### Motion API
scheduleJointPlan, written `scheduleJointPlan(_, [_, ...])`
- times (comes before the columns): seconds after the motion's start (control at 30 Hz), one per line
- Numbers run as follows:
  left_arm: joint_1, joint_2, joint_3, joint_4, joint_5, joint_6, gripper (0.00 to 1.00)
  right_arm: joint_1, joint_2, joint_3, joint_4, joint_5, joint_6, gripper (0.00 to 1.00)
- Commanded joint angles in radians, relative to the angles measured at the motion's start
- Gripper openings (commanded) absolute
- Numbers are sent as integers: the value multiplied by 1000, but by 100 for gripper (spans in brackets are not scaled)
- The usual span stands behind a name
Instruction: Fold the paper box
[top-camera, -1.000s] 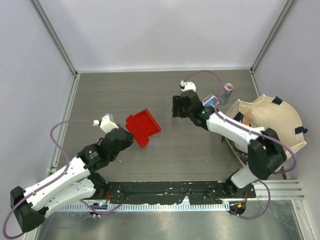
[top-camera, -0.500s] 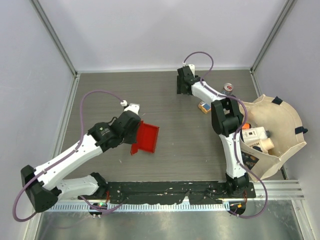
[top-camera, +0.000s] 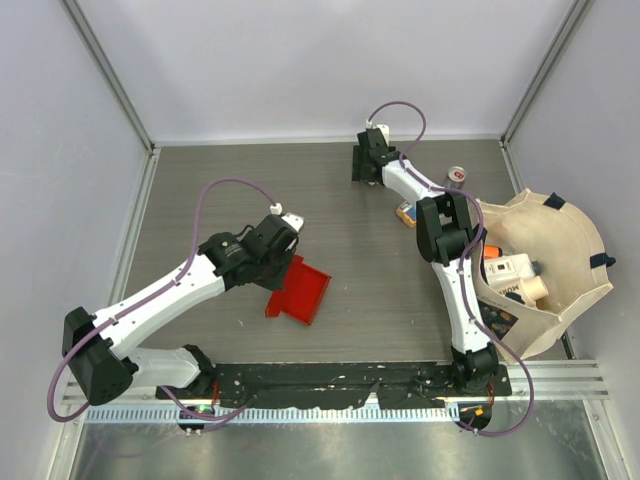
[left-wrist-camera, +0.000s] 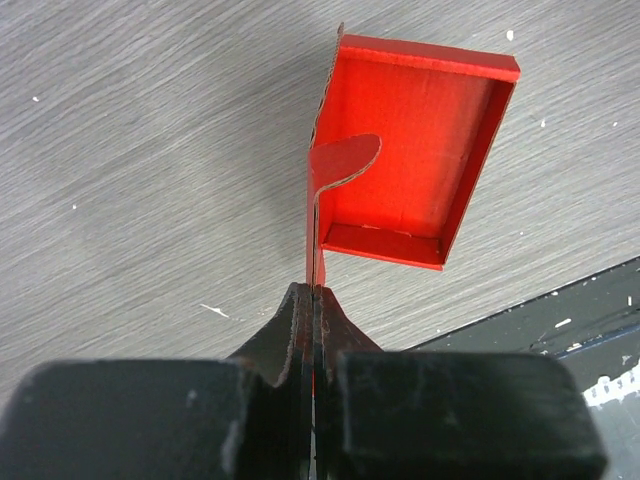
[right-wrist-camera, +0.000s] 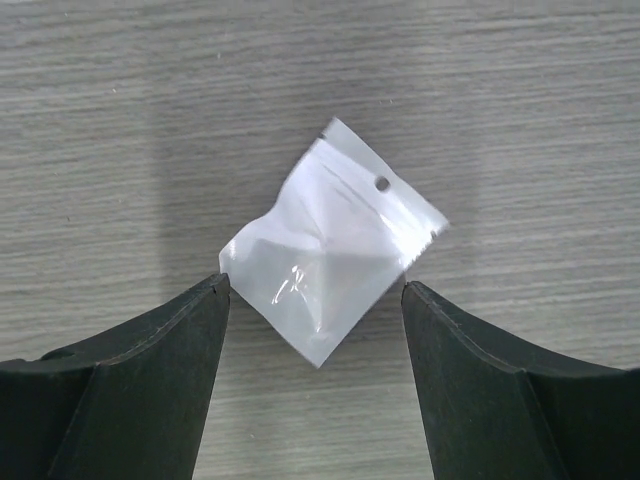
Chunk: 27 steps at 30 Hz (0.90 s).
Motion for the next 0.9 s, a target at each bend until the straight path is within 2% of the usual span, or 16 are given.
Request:
scheduleJointPlan(0.0, [7, -18, 18, 41, 54, 17, 0, -9, 44, 90, 36, -23, 27, 75])
scheduleJointPlan(0.17, [7, -14, 7, 41, 60, 13, 0, -17, 119, 174, 4, -93, 39, 75])
scheduleJointPlan(0.23, [5, -17, 6, 44, 65, 13, 0, -20, 137, 202, -32, -101, 38, 72])
scheduleJointPlan(0.33, [5, -24, 3, 49, 68, 8, 0, -20, 145, 199, -49, -93, 30, 58])
scheduleJointPlan(0.37, [5, -23, 4, 49, 68, 3, 0, -18, 139, 181, -48, -93, 26, 48])
scheduleJointPlan(0.43, [7, -26, 7, 50, 54, -9, 0, -18, 127, 162, -59, -93, 23, 37])
scheduleJointPlan(0.53, [5, -24, 3, 61, 63, -23, 0, -20, 89, 97, -48, -93, 12, 29])
scheduleJointPlan(0.63, [5, -15, -8, 69, 82, -46, 0, -18, 49, 32, -40, -89, -11, 16])
scheduleJointPlan(0.73, [5, -7, -14, 69, 86, -78, 0, -18, -23, -51, -20, -92, -14, 12])
scheduleJointPlan(0.87, [7, 0, -22, 75, 71, -125, 0, -12, -170, -251, 61, -115, 7, 9])
